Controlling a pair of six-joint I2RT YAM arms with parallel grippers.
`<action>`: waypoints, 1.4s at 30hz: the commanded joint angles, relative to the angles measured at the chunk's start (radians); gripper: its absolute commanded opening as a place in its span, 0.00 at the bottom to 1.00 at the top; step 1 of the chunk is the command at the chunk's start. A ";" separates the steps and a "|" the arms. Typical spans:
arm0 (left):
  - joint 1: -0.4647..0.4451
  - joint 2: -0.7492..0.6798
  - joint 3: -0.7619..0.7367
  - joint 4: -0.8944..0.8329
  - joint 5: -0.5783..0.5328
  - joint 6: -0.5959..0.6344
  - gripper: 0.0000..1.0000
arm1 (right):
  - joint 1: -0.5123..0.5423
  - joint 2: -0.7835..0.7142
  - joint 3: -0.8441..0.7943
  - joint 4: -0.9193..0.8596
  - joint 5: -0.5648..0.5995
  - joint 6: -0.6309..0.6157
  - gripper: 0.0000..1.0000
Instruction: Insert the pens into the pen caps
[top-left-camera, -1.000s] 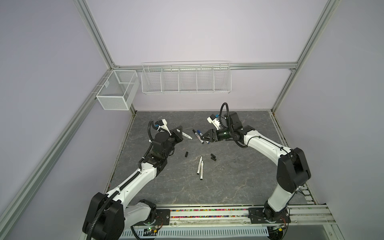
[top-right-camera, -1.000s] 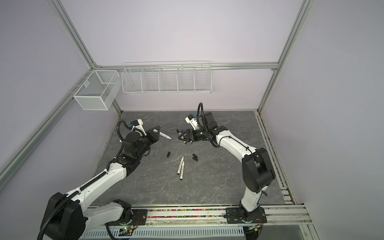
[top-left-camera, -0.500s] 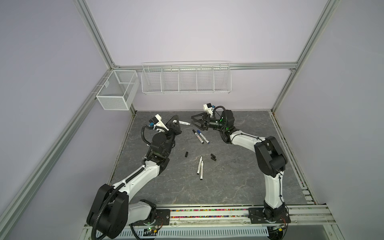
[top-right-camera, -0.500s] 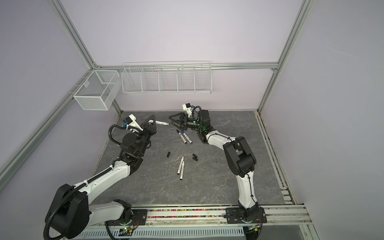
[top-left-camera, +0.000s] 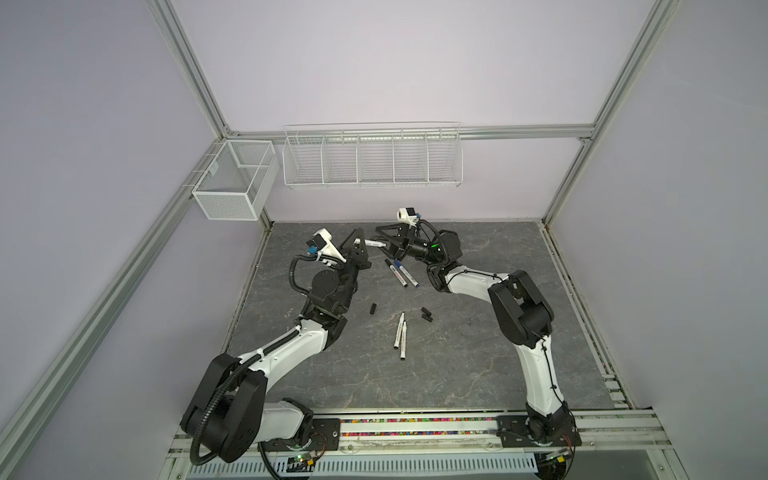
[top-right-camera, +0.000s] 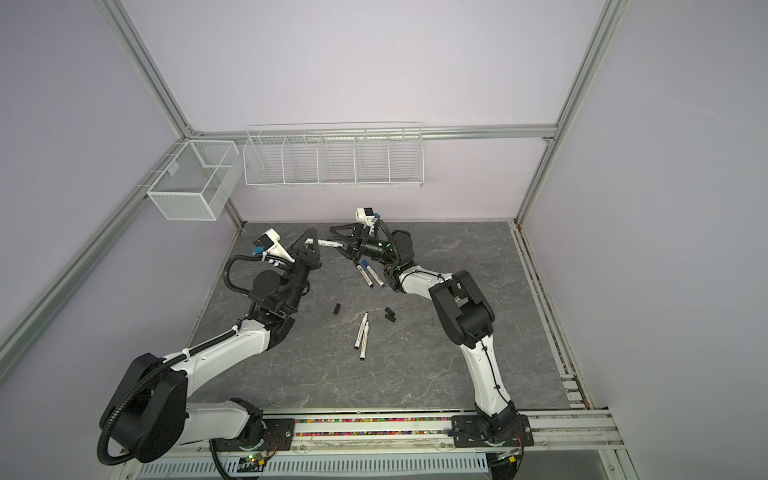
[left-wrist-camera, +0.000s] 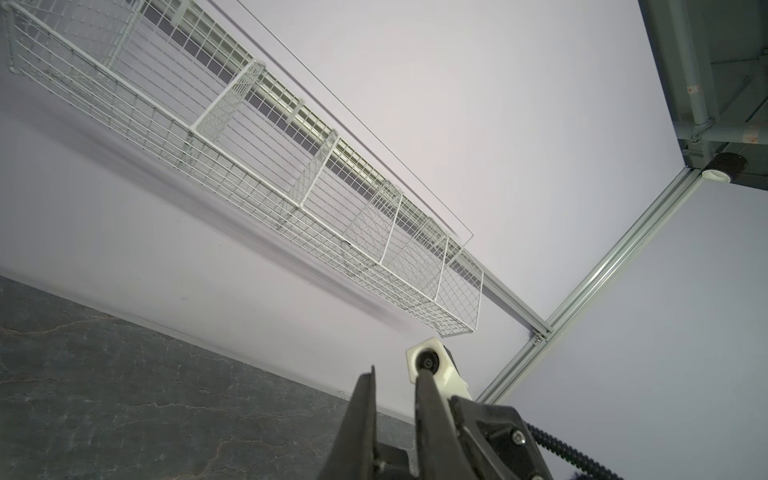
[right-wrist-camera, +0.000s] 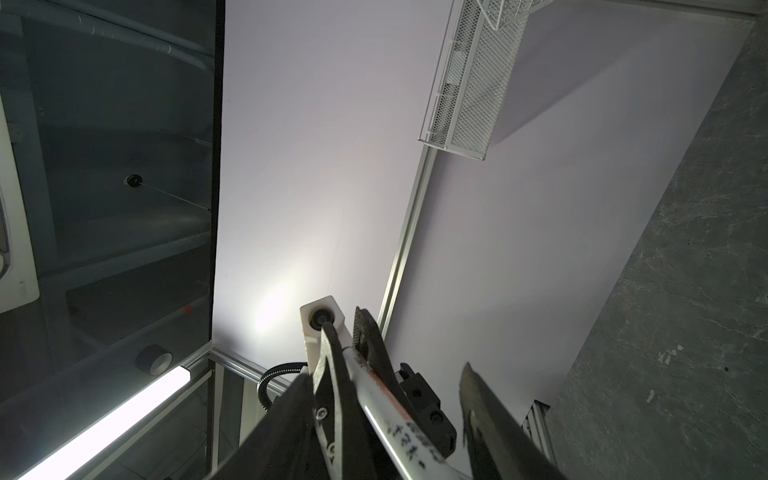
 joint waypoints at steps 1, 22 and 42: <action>-0.016 0.030 -0.006 0.085 -0.032 0.061 0.00 | 0.014 0.000 0.035 0.120 0.047 0.157 0.55; -0.031 0.110 -0.039 0.240 -0.052 0.066 0.00 | 0.028 -0.006 0.044 0.115 0.084 0.173 0.16; -0.034 0.032 -0.148 0.202 0.041 0.022 0.65 | -0.023 -0.069 -0.016 0.008 0.036 0.060 0.07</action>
